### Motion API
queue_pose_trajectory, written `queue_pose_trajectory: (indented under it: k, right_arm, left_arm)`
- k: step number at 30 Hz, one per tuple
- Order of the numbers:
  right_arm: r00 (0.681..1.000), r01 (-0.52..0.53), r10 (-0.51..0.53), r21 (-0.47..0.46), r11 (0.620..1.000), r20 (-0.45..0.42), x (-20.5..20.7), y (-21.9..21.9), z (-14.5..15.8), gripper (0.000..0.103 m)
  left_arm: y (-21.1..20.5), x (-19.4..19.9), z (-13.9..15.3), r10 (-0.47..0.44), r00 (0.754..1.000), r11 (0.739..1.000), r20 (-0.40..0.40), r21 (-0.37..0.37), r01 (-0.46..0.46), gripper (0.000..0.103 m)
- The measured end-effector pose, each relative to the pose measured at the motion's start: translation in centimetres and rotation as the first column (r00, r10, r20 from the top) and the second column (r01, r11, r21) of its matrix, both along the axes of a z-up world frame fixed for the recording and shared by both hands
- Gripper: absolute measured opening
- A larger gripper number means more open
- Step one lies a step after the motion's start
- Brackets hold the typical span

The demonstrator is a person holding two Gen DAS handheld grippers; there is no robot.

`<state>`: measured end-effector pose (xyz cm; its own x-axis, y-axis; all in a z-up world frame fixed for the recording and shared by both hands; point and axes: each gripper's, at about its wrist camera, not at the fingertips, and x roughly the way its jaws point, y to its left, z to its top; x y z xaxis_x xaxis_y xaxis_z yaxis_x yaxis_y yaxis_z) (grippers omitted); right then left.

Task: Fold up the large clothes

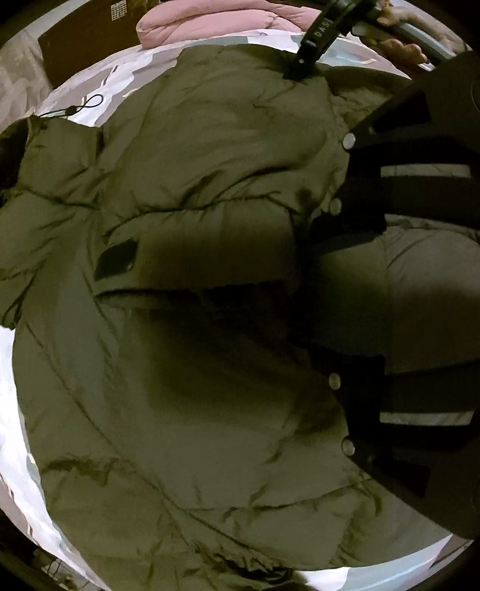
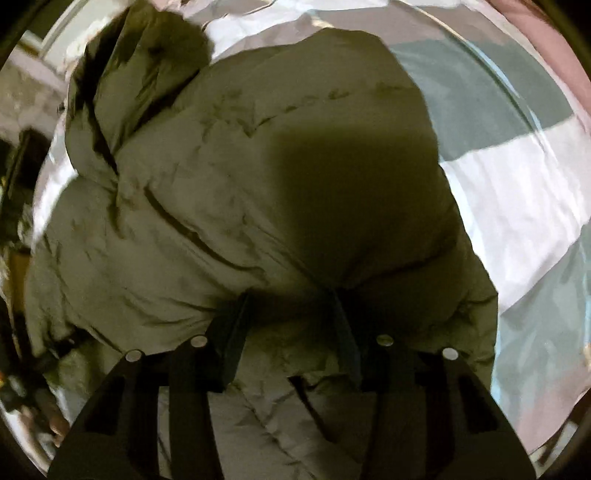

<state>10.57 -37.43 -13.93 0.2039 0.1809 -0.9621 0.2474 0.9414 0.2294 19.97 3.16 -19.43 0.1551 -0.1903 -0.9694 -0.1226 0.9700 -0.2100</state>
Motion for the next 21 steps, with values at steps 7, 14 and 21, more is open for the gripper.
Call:
queue_pose_trajectory:
  k: [7, 14, 21]
  right_arm:
    - [0.939, 0.213, -0.215, 0.036, 0.976, 0.268, -1.5, -5.2, 7.8, 0.053]
    - [0.97, 0.212, -0.222, 0.106, 0.972, 0.099, -0.5, -5.9, 2.9, 0.052]
    - [0.969, 0.225, -0.231, -0.073, 0.972, -0.091, -0.1, -4.3, -0.9, 0.048]
  left_arm:
    - [0.8, -0.7, 5.2, 0.076, 0.974, 0.992, 0.215, 0.078, -0.095, 0.067]
    - [-3.6, 0.2, 5.2, -0.045, 0.974, 0.997, 0.224, 0.066, 0.031, 0.08]
    - [-4.7, 1.1, -1.0, -0.123, 0.992, 0.98, -0.013, 0.156, 0.124, 0.083]
